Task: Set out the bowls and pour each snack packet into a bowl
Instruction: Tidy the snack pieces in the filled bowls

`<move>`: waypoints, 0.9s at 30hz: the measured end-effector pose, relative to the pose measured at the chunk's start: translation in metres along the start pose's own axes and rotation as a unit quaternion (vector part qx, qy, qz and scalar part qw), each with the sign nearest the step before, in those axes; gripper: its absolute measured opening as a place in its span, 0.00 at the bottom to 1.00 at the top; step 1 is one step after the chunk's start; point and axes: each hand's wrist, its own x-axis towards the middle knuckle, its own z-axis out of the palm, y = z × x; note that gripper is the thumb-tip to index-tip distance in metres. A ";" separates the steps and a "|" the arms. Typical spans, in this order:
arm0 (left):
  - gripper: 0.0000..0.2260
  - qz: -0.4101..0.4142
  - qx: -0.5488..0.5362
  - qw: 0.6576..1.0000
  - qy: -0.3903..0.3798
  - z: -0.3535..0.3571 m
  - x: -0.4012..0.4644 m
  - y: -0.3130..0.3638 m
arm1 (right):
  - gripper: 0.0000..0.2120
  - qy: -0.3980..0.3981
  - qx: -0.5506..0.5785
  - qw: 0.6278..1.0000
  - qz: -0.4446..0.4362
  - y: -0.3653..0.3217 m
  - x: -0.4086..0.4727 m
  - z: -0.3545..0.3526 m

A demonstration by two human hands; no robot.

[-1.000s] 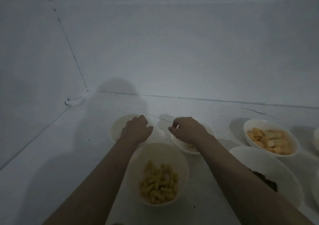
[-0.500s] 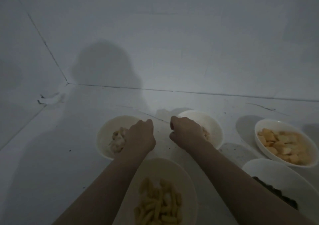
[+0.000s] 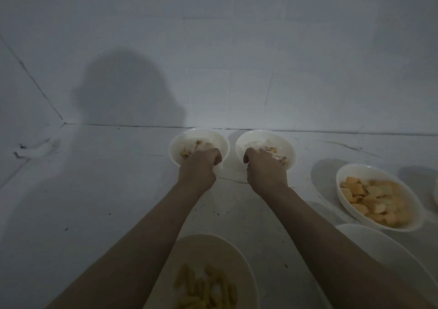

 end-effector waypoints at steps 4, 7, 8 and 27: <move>0.18 0.001 -0.015 1.000 -0.003 0.005 -0.001 0.003 | 0.12 -0.010 0.005 1.000 0.010 0.013 0.001 0.001; 0.18 0.003 -0.015 1.000 -0.008 0.009 -0.005 0.004 | 0.12 -0.005 0.012 1.000 0.024 0.022 -0.001 0.002; 0.18 0.003 -0.016 1.000 -0.010 0.009 -0.006 0.004 | 0.13 -0.004 0.012 0.999 0.029 0.025 -0.003 0.001; 0.08 0.132 -0.076 0.986 0.062 0.027 -0.096 0.137 | 0.07 0.098 0.137 0.983 0.072 0.095 -0.124 -0.072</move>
